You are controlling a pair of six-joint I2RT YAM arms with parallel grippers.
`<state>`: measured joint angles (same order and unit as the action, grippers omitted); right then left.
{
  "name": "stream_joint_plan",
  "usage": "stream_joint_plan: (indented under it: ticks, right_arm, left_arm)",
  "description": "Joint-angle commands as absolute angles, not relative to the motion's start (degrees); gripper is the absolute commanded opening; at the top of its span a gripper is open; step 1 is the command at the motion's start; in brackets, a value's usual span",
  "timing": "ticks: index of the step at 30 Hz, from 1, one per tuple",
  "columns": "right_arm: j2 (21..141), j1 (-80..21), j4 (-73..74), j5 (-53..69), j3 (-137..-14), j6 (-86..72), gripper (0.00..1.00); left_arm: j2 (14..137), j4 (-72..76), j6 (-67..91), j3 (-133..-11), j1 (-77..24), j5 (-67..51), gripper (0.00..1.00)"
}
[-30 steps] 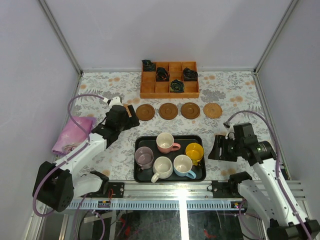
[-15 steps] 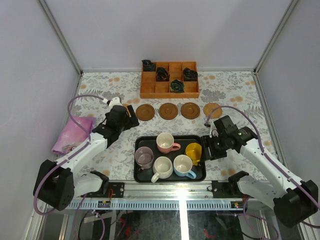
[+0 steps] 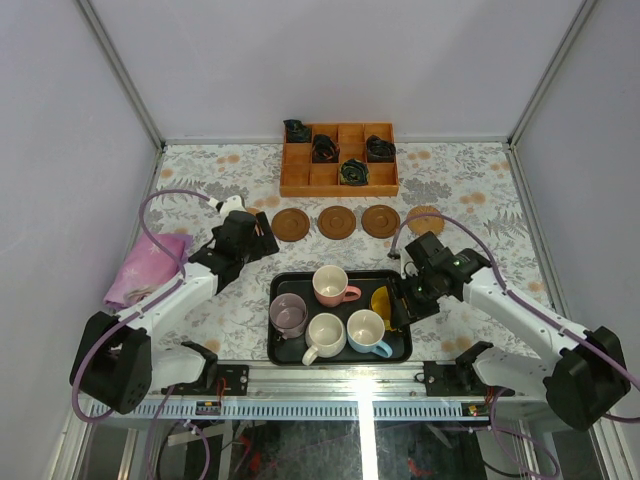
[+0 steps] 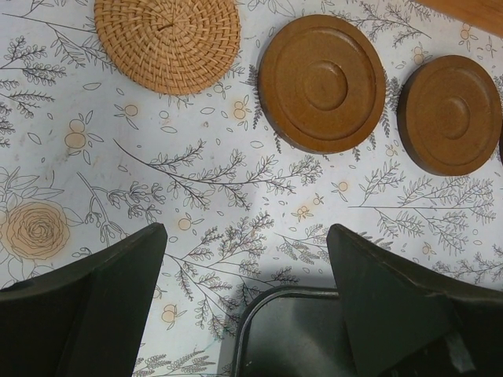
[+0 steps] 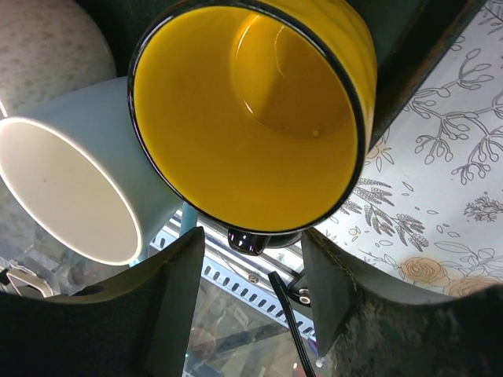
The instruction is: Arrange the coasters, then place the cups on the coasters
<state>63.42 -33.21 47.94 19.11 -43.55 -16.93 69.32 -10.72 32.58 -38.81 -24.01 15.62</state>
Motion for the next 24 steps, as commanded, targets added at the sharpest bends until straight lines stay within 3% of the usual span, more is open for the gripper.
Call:
stream_joint_plan:
  ticks: [1, 24]
  right_arm:
    - [64.8, -35.1, 46.2, 19.4, -44.4, -17.3, 0.59]
    - [73.9, -36.0, 36.7, 10.8, -44.7, -18.2, 0.50]
  left_arm:
    - [68.9, -9.1, 32.3, -39.7, -24.3, 17.6, 0.83]
    - [67.3, -9.8, 31.1, -38.9, -24.2, 20.6, 0.84]
